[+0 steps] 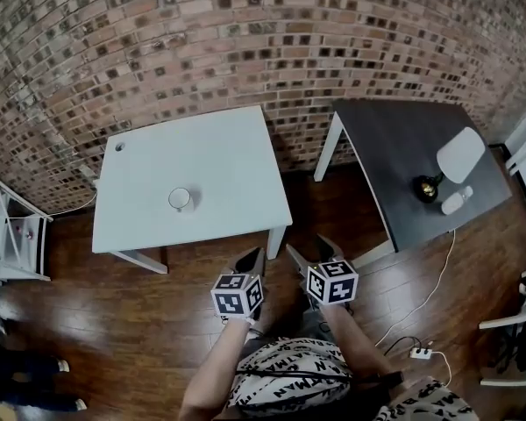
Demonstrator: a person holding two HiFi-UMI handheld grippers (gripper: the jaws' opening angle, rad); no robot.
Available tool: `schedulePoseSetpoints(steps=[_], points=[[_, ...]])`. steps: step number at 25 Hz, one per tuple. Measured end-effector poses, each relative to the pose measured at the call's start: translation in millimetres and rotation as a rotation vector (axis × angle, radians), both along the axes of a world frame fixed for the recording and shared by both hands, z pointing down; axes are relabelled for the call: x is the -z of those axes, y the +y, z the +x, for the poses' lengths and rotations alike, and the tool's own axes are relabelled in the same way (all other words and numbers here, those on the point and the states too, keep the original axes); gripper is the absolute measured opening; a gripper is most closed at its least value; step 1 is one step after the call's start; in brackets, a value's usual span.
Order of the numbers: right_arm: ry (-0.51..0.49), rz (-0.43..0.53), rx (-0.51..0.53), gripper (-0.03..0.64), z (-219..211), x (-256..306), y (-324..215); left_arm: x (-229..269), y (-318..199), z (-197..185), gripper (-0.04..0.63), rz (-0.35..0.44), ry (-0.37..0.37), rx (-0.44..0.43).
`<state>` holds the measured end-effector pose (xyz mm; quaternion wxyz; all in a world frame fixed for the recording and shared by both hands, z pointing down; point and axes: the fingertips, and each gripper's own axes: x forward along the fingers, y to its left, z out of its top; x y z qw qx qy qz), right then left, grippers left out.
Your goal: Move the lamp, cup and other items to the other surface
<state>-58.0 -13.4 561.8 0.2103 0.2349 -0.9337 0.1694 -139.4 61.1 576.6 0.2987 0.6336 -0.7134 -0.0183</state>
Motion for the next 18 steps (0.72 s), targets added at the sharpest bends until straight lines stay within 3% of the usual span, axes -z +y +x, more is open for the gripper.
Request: schedulePoseSetpoints(steps=[8, 13, 18], points=[[-0.013, 0.021, 0.068, 0.337, -17, 4, 21, 3, 21, -12, 0.000, 0.025, 0.005, 0.056], [-0.031, 0.023, 0.126, 0.402, -54, 3, 38, -1, 50, -42, 0.000, 0.019, -0.002, 0.134], [-0.003, 0.038, 0.253, 0.466, -111, -5, 64, -7, 85, -79, 0.000, 0.004, -0.008, 0.220]])
